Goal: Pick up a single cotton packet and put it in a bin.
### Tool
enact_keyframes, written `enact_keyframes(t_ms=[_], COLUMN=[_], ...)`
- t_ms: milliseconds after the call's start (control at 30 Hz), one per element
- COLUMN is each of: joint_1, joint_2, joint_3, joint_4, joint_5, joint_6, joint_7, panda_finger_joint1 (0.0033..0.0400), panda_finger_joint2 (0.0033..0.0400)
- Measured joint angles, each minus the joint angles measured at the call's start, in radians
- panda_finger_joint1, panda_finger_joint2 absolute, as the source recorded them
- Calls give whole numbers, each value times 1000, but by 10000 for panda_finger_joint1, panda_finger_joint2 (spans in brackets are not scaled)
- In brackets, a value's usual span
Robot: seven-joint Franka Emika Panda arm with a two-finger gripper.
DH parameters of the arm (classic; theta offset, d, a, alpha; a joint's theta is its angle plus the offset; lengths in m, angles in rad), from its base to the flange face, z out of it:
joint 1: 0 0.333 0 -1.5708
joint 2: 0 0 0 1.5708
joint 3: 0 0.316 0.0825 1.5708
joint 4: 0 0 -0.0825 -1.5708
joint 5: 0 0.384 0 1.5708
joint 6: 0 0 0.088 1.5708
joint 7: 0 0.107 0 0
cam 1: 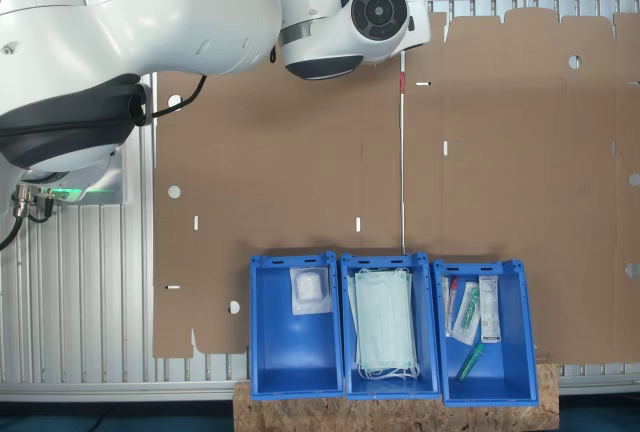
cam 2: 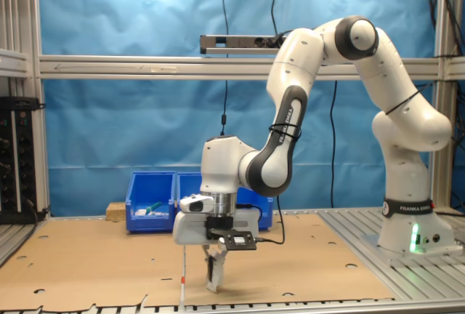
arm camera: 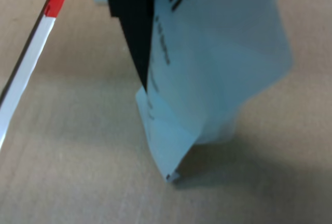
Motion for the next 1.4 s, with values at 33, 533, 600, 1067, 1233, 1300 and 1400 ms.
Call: enact_keyframes(t_ms=[33,533,600,1067,1233,1300,1400], joint_1=[0,0,0,0,0,0,0], joint_2=[-1,-108,-137,-372,-448,-475,-509], joint_3=[0,-5,-9,-65,-103,-120,-145], joint_4=[0,-4,-4,-4,-4,-4,-4], joint_5=[0,0,0,0,-25,-46,-82], joint_6=[-1,-126,-156,-438,-543,-579,-625], joint_7=[0,0,0,0,0,0,-2], panda_finger_joint1=[63,63,63,63,63,63,63], panda_finger_joint2=[63,63,63,63,63,63,63])
